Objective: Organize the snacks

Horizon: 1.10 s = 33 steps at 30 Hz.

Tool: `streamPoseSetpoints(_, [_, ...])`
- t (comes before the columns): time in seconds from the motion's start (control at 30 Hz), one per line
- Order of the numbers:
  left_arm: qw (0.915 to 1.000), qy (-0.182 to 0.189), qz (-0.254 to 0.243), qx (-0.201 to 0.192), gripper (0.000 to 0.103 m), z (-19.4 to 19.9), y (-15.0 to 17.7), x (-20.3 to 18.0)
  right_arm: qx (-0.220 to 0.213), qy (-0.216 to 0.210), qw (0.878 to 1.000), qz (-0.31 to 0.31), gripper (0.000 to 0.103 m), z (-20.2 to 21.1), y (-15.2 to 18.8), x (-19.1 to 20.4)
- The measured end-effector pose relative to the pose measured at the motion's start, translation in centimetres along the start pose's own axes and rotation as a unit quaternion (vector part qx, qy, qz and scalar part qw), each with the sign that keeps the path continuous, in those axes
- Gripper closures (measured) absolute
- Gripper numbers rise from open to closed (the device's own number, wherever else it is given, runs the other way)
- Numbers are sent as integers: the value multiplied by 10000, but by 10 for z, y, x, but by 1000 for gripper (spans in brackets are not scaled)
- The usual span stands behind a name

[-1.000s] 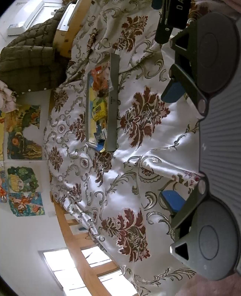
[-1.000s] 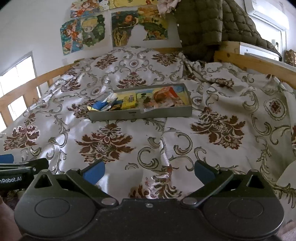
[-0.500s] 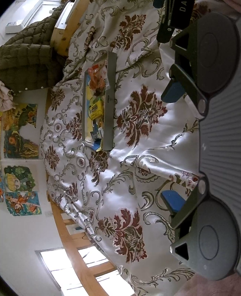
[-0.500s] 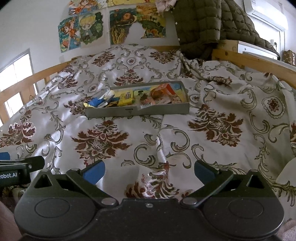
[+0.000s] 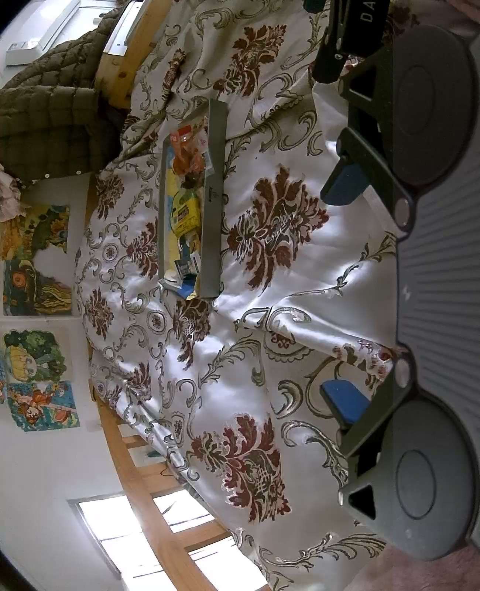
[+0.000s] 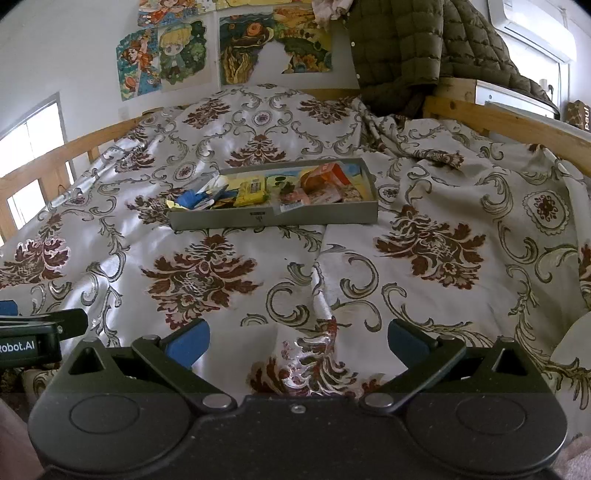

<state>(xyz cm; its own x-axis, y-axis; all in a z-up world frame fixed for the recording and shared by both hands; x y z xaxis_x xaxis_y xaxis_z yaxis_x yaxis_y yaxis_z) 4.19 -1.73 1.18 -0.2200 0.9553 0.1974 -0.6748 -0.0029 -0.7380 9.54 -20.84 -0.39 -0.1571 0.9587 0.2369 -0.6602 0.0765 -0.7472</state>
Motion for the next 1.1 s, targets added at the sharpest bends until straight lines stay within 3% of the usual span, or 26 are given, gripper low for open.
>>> streamPoseSetpoints(1.1, [10000,-17,-45,44,1,-3,4,0,77,70,9999,6,1,-4,3,-1])
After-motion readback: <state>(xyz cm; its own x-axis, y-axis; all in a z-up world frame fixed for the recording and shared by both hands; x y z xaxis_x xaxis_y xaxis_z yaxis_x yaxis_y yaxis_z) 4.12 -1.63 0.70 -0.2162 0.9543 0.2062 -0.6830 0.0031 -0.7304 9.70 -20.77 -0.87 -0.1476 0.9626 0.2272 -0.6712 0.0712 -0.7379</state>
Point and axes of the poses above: each gripper's, at about its wrist camera, not at the fingertips, and z roughly against the way its jaws point, x to its left, y to its underside, the point moved 2 cm from there along -z, roughly the way its jaws point, and after that the axes turned 11 degrees about -z, right-handed, at the moved point
